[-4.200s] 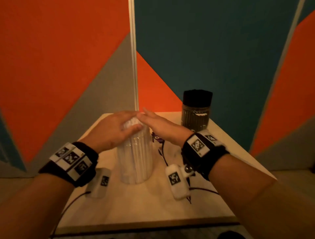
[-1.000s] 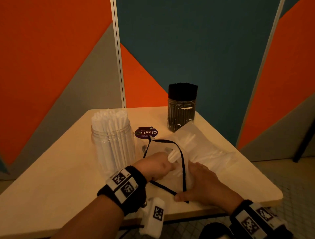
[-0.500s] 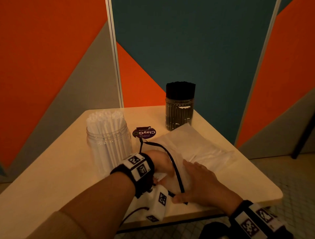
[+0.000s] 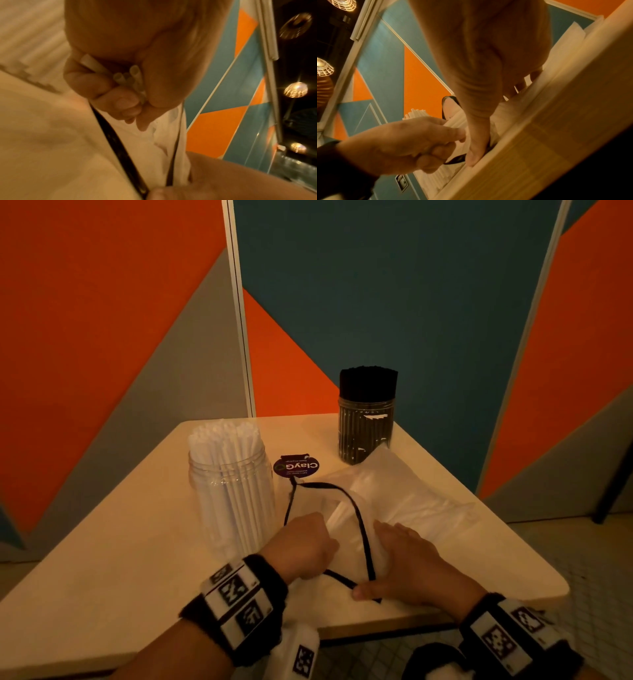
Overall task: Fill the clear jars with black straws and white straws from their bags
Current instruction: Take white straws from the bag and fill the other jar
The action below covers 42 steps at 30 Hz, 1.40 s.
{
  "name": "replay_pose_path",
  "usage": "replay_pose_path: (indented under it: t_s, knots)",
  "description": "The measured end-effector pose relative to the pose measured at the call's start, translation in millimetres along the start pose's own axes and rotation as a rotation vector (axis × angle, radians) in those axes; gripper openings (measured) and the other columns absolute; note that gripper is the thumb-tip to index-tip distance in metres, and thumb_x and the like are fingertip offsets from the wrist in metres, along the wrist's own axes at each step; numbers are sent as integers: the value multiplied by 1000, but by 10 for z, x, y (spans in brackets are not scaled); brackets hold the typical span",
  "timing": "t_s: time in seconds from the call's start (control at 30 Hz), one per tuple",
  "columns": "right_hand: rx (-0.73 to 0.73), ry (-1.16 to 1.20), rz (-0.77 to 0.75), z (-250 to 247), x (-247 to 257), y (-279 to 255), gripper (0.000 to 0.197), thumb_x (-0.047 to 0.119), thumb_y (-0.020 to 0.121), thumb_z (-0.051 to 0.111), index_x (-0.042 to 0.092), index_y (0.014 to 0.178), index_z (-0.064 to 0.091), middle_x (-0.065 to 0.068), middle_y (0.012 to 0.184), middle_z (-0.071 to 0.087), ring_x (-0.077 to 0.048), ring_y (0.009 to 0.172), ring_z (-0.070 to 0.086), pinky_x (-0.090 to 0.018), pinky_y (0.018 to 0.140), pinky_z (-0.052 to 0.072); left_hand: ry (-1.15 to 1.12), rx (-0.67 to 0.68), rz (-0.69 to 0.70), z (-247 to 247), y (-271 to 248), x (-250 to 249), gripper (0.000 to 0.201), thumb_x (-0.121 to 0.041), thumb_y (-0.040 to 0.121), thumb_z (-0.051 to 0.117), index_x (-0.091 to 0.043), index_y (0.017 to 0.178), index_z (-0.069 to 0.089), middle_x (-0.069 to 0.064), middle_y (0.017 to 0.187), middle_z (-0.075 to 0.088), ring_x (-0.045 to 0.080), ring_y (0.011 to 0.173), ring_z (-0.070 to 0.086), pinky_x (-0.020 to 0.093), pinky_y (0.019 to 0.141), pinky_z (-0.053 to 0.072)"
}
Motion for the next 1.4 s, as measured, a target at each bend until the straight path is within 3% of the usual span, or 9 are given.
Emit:
replay_pose_path:
  t_s: [0.2, 0.5, 0.63, 0.73, 0.83, 1.0, 1.13, 1.3, 1.4]
  knots:
    - [-11, 2, 15, -71, 20, -22, 149, 94, 35, 67, 31, 158, 10, 4, 163, 25, -23, 149, 22, -45, 119, 23, -102, 136, 8, -238, -607, 102, 27, -31, 100, 51, -18, 124, 50, 4, 95, 59, 17, 72, 65, 31, 61, 55]
    - [23, 9, 66, -101, 52, 9, 154, 95, 34, 67, 28, 159, 5, 3, 165, 20, -22, 151, 18, -44, 120, 21, -446, 339, 124, -456, -1217, 364, 18, -27, 100, 56, -18, 115, 55, -2, 62, 49, 12, 49, 45, 28, 56, 43]
    - [78, 328, 1, -198, 151, -112, 154, 86, 40, 78, 34, 159, -5, 6, 168, 7, -19, 152, 14, -38, 120, 19, -494, 261, 190, -537, -1181, 342, 6, -24, 99, 57, -20, 97, 53, 0, 62, 49, 14, 52, 46, 31, 61, 45]
    - [-176, 641, -158, -728, 374, -326, 129, 97, 43, 63, 51, 154, 15, 16, 163, 22, -14, 146, 28, -41, 111, 30, -495, 206, 224, -571, -1110, 324, 11, -24, 99, 57, -19, 92, 51, 5, 66, 49, 17, 54, 49, 33, 63, 47]
    - [-525, 969, -406, -1421, 667, -593, 69, 90, 77, 39, 54, 135, 48, 28, 138, 55, 2, 126, 53, -38, 104, 46, -499, 205, 293, -568, -1082, 206, 10, -28, 98, 59, -20, 94, 53, 7, 74, 53, 18, 61, 54, 36, 68, 50]
    - [-674, 897, -664, -1895, 1459, -790, 58, 59, 96, 37, 14, 84, 72, -1, 78, 73, -13, 68, 70, -23, 64, 57, -471, 152, 376, -600, -1023, -3, 10, -32, 96, 59, -24, 93, 54, -2, 68, 59, 12, 60, 58, 26, 71, 50]
    - [-712, 673, -844, -1909, 2019, -798, 61, 58, 98, 48, 14, 59, 64, 3, 56, 61, -11, 54, 59, -23, 58, 47, -677, 25, 343, -776, -955, 54, 12, -22, 96, 61, -18, 87, 55, -1, 56, 54, 16, 52, 54, 25, 59, 48]
    - [-666, 832, -890, -1970, 2258, -546, 43, 55, 99, 41, 26, 84, 69, 7, 76, 67, -9, 73, 65, -27, 66, 53, -819, -167, 263, -960, -940, 379, 11, -19, 96, 61, -9, 91, 60, 5, 56, 53, 19, 50, 53, 25, 55, 47]
    - [-526, 970, -703, -1926, 2166, -107, 24, 34, 101, 56, 31, 124, 58, 13, 116, 64, -7, 108, 61, -39, 96, 54, -870, -338, 210, -1155, -1005, 647, 9, -17, 96, 60, -10, 89, 62, 8, 57, 55, 18, 51, 57, 27, 56, 50]
Point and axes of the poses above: each hand's wrist, its own y-axis towards the middle knuckle, its own z-axis out of the palm, x = y × z, the point moved 10 cm from there along y, towards the middle knuckle
